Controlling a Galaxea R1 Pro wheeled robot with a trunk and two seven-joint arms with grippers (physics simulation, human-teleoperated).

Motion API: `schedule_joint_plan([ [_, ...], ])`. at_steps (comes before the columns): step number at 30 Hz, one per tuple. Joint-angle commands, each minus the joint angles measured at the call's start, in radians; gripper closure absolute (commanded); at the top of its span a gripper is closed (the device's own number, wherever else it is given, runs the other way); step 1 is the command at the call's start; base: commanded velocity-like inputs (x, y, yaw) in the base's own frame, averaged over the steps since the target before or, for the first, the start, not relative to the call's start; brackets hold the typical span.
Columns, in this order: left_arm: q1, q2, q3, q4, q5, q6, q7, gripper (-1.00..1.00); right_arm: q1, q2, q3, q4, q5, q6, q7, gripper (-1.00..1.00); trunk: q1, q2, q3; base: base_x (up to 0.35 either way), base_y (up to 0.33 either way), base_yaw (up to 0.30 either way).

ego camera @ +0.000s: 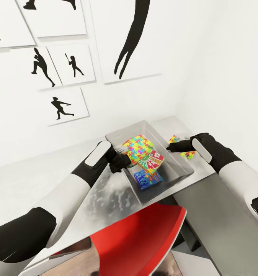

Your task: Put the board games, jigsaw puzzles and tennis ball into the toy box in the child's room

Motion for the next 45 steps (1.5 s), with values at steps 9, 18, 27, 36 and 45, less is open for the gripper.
schedule_joint_plan([
  [9,0.0,0.0,-0.001,-0.002,-0.004,0.017,0.008,1.0,-0.002,-0.002,0.002,-0.003,-0.004,-0.002,0.007,1.0,0.0,-0.002,-0.002,-0.066,0.0,0.002],
  [18,0.0,0.0,-0.001,-0.01,-0.004,0.017,0.008,1.0,-0.003,-0.002,0.001,-0.004,-0.004,-0.001,0.007,1.0,0.0,-0.002,-0.002,-0.008,0.0,0.183],
  [27,0.0,-0.001,-0.001,-0.014,-0.004,0.017,0.008,1.0,-0.003,-0.002,0.001,-0.005,-0.006,0.0,0.007,1.0,0.0,-0.002,-0.002,-0.001,0.0,0.094],
  [36,0.0,-0.002,-0.001,-0.016,-0.002,0.016,0.007,1.0,-0.003,-0.002,0.001,-0.006,-0.005,-0.001,0.006,1.0,0.0,-0.002,-0.002,-0.162,0.0,0.011],
  [45,0.0,-0.003,-0.001,-0.017,-0.002,0.015,0.006,1.0,-0.002,-0.002,0.001,-0.006,-0.006,-0.001,0.006,1.0,0.0,-0.002,-0.002,-0.079,0.0,0.003],
])
